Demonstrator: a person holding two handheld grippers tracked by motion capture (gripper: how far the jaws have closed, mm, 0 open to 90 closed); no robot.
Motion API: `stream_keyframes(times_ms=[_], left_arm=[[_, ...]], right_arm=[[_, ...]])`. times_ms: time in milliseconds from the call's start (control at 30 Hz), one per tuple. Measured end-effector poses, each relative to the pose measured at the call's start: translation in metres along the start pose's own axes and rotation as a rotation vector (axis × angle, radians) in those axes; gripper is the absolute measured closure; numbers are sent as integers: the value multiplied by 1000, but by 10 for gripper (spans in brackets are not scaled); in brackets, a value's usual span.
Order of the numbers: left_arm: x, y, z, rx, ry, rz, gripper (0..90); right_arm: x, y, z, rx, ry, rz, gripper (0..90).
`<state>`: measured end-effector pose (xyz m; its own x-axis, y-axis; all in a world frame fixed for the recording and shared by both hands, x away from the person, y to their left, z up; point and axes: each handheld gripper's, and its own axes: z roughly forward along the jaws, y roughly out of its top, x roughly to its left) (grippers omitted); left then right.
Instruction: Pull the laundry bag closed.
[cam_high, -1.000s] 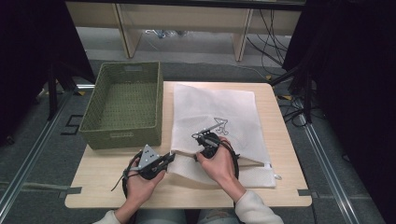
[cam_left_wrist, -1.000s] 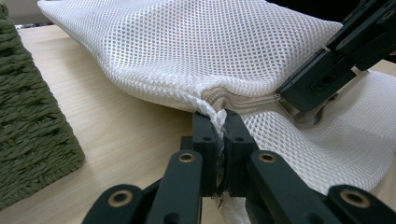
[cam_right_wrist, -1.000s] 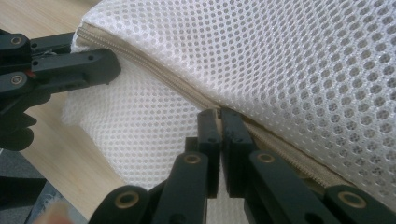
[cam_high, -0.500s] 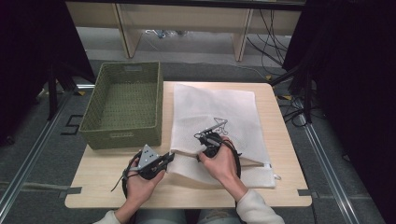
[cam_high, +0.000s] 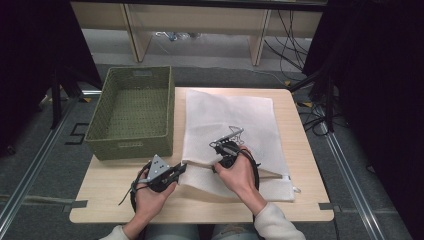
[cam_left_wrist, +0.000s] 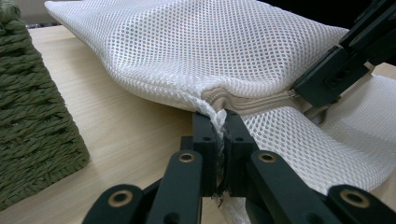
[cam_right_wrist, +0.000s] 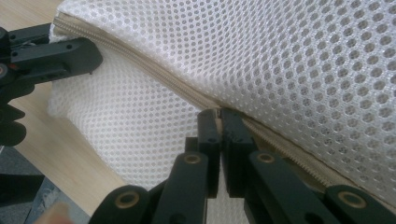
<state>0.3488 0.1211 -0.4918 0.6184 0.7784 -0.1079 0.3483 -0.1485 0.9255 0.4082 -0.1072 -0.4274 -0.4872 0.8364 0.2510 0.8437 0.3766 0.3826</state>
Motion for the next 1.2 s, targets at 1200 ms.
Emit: stream_keyframes(times_ms=[1200], left_arm=[[4,-1,0,-3,21,9,849]], right_arm=[[-8,-2,-13,11,-26,30,886]])
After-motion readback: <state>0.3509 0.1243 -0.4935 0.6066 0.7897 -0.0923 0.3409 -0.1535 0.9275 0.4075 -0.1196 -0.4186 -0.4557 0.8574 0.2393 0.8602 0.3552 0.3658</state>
